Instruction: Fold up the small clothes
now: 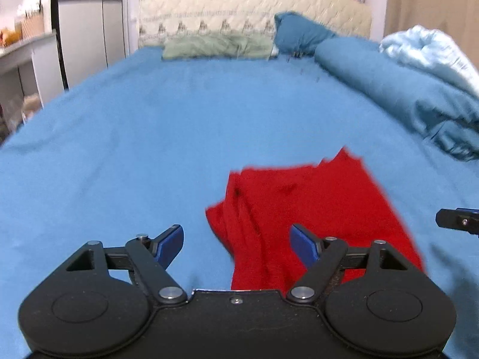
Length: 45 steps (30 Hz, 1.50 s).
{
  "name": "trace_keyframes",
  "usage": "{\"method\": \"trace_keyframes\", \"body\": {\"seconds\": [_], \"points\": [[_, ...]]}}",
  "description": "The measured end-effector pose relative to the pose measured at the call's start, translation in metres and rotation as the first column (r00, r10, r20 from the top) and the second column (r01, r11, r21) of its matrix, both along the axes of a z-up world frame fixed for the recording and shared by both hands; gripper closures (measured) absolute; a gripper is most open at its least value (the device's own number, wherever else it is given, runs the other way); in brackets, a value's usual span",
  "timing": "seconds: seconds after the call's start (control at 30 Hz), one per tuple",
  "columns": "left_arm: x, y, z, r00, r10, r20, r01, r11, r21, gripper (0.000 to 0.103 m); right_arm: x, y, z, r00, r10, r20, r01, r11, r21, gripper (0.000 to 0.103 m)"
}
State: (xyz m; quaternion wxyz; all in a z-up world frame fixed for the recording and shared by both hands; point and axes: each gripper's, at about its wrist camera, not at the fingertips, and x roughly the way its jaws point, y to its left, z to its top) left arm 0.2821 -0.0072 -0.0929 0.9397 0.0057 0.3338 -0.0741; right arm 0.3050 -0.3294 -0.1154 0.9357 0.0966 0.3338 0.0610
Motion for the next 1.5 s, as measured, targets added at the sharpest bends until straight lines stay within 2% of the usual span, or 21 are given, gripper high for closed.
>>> {"method": "trace_keyframes", "body": {"seconds": [0.07, 0.1, 0.13, 0.3, 0.4, 0.5, 0.67, 0.83, 1.0, 1.5], "points": [[-0.021, 0.0, 0.027, 1.0, 0.005, 0.031, -0.005, 1.0, 0.011, 0.014, -0.03, 0.008, 0.03, 0.999, -0.009, 0.037, 0.01, 1.0, -0.027, 0.0], [-0.035, 0.0, 0.041, 0.999, 0.015, 0.05, -0.016, 1.0, 0.021, 0.005, -0.046, 0.013, 0.044, 0.998, -0.008, 0.059, 0.011, 0.999, -0.038, 0.0], [-0.047, -0.002, 0.053, 0.997, 0.03, 0.065, -0.032, 0.999, 0.032, 0.001, -0.063, 0.018, 0.059, 0.997, -0.01, 0.079, 0.014, 0.999, -0.052, 0.0], [-0.115, -0.005, 0.098, 0.993, 0.051, 0.106, -0.058, 0.996, 0.071, 0.0, -0.135, 0.043, 0.112, 0.996, -0.042, 0.081, 0.05, 0.994, -0.098, 0.0], [-0.158, -0.003, 0.11, 0.99, 0.067, 0.127, -0.079, 0.993, 0.09, 0.0, -0.173, 0.048, 0.131, 0.994, -0.071, 0.079, 0.081, 0.989, -0.127, 0.0], [-0.187, -0.002, 0.111, 0.991, 0.077, 0.114, -0.09, 0.989, 0.117, 0.0, -0.207, 0.052, 0.141, 0.992, -0.103, 0.068, 0.114, 0.979, -0.167, 0.0], [-0.222, 0.006, 0.104, 0.993, 0.1, 0.066, -0.105, 0.991, 0.085, 0.0, -0.245, 0.057, 0.135, 0.994, -0.111, 0.015, 0.112, 0.975, -0.192, 0.0], [-0.246, 0.002, 0.094, 0.993, 0.1, 0.06, -0.107, 0.987, 0.117, 0.0, -0.264, 0.06, 0.114, 0.99, -0.137, -0.03, 0.128, 0.972, -0.197, 0.0], [-0.255, 0.001, 0.088, 0.992, 0.111, 0.067, -0.119, 0.984, 0.134, 0.0, -0.273, 0.067, 0.103, 0.99, -0.136, -0.048, 0.123, 0.969, -0.214, 0.0], [-0.264, 0.003, 0.094, 0.989, 0.111, 0.102, -0.124, 0.983, 0.133, 0.0, -0.279, 0.069, 0.112, 0.989, -0.143, -0.028, 0.133, 0.965, -0.226, 0.0]]}}
